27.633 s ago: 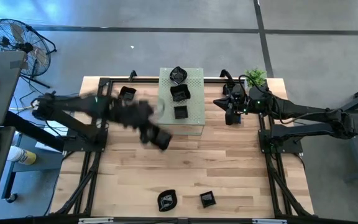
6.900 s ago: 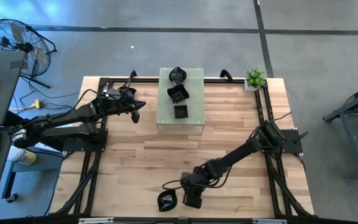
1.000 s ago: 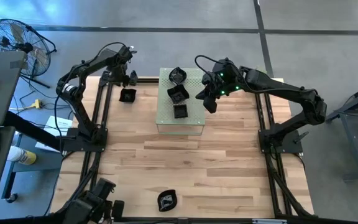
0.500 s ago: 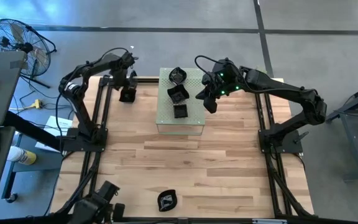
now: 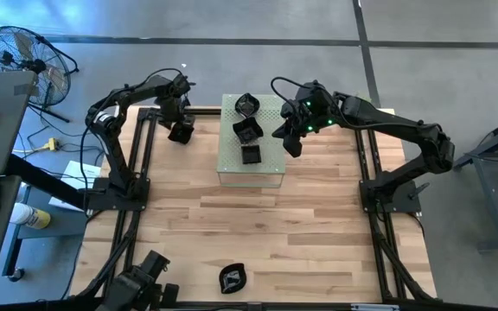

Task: Pick & Place Mini shaped plates
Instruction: Stack the black distorted square plate on top of the black distorted square plate on the shelf

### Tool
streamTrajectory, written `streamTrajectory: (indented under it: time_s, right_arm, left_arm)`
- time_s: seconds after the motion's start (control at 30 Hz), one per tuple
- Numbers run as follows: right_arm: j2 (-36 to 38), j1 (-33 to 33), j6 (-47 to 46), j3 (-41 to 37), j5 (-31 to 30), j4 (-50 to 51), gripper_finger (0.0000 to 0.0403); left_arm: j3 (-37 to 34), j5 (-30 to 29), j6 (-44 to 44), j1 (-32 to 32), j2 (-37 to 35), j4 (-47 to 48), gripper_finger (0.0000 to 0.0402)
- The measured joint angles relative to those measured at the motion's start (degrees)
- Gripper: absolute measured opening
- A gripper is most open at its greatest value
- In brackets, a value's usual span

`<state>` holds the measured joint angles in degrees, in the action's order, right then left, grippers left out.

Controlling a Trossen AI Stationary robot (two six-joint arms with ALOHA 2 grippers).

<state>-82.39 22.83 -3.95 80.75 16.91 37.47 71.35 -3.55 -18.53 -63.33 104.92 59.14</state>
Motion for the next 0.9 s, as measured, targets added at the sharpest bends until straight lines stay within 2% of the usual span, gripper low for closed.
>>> streamTrajectory:
  time_s: [0.27, 0.47, 0.57, 0.73, 0.9]
  right_arm:
    - [0.0, 0.0, 0.0, 0.0, 0.0, 0.0, 0.0004]
    - [0.0, 0.0, 0.0, 0.0, 0.0, 0.0, 0.0004]
    - [0.0, 0.0, 0.0, 0.0, 0.0, 0.0, 0.0006]
    - [0.0, 0.0, 0.0, 0.0, 0.1, 0.1, 0.0002]
    - [0.0, 0.0, -0.1, 0.0, 0.1, 1.3, 0.0005]
  left_arm:
    - [-1.5, 2.2, 1.1, 0.0, 0.0, -1.0, 0.0064]
    - [-2.0, 3.7, 2.1, 0.0, -0.2, -0.9, 0.0010]
    - [-1.5, 5.0, 3.0, 0.0, -0.5, -0.5, 0.0006]
    - [3.5, 7.0, 7.0, 0.0, -0.5, 5.6, 0.0002]
    - [13.1, 7.1, 11.3, -0.1, -0.5, 14.3, 0.0002]
